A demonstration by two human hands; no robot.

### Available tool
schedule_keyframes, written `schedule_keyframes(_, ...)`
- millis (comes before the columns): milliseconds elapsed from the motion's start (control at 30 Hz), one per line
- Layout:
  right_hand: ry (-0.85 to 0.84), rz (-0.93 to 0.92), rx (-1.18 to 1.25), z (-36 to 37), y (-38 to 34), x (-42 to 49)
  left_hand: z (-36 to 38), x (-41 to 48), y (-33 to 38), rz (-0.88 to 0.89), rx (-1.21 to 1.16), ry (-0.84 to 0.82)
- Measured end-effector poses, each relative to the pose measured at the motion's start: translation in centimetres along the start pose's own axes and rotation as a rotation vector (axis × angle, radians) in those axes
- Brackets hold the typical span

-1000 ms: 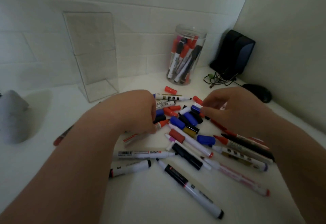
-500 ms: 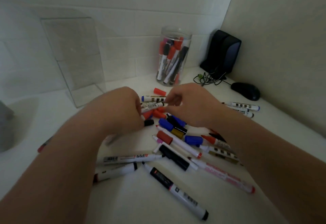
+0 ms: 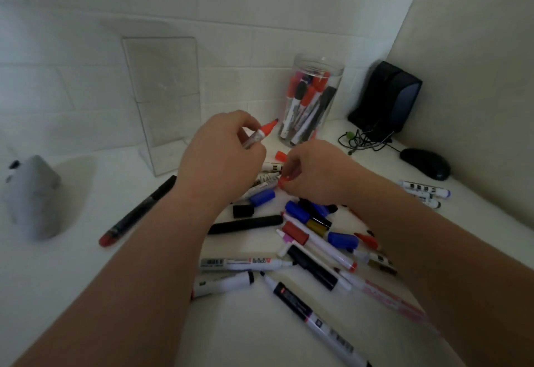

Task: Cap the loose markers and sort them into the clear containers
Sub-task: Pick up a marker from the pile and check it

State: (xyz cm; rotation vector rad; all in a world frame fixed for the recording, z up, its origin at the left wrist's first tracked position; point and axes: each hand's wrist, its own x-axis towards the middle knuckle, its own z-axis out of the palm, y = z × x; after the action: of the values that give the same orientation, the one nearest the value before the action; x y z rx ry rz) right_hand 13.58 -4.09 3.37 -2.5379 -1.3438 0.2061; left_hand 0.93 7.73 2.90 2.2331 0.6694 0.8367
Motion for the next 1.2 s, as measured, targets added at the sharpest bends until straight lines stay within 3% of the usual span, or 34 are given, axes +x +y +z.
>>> schedule_keyframes(133, 0.201, 0.021, 0.272, -2.6, 2.6, -4.1, 0.8, -0.8, 0.3, 0.046, -0.154, -0.157)
schedule_keyframes(233, 0.195, 0.084, 0.811, -3.2, 5.5, -7.7, 1.6, -1.4, 0.6, 0.19, -0.184, -0.234)
schedule_keyframes(333, 0.176, 0.084, 1.086, -2.7, 6.4, -10.0, 2.3, -2.1, 1.5, 0.371, -0.187, -0.262)
schedule_keyframes(600, 0.139, -0.068, 1.158, -2.5, 7.0, -11.2, 2.9, -3.7, 3.0, 0.496, -0.198, -0.3)
schedule_keyframes(833, 0.121, -0.106, 0.878, -2.3, 6.4, -11.4, 3.3, -4.1, 3.4, 0.526, -0.098, -0.342)
schedule_keyframes(1200, 0.146, -0.148, 0.7, -2.6, 6.0, -12.0, 2.2, -4.1, 3.6, 0.605, -0.023, -0.415)
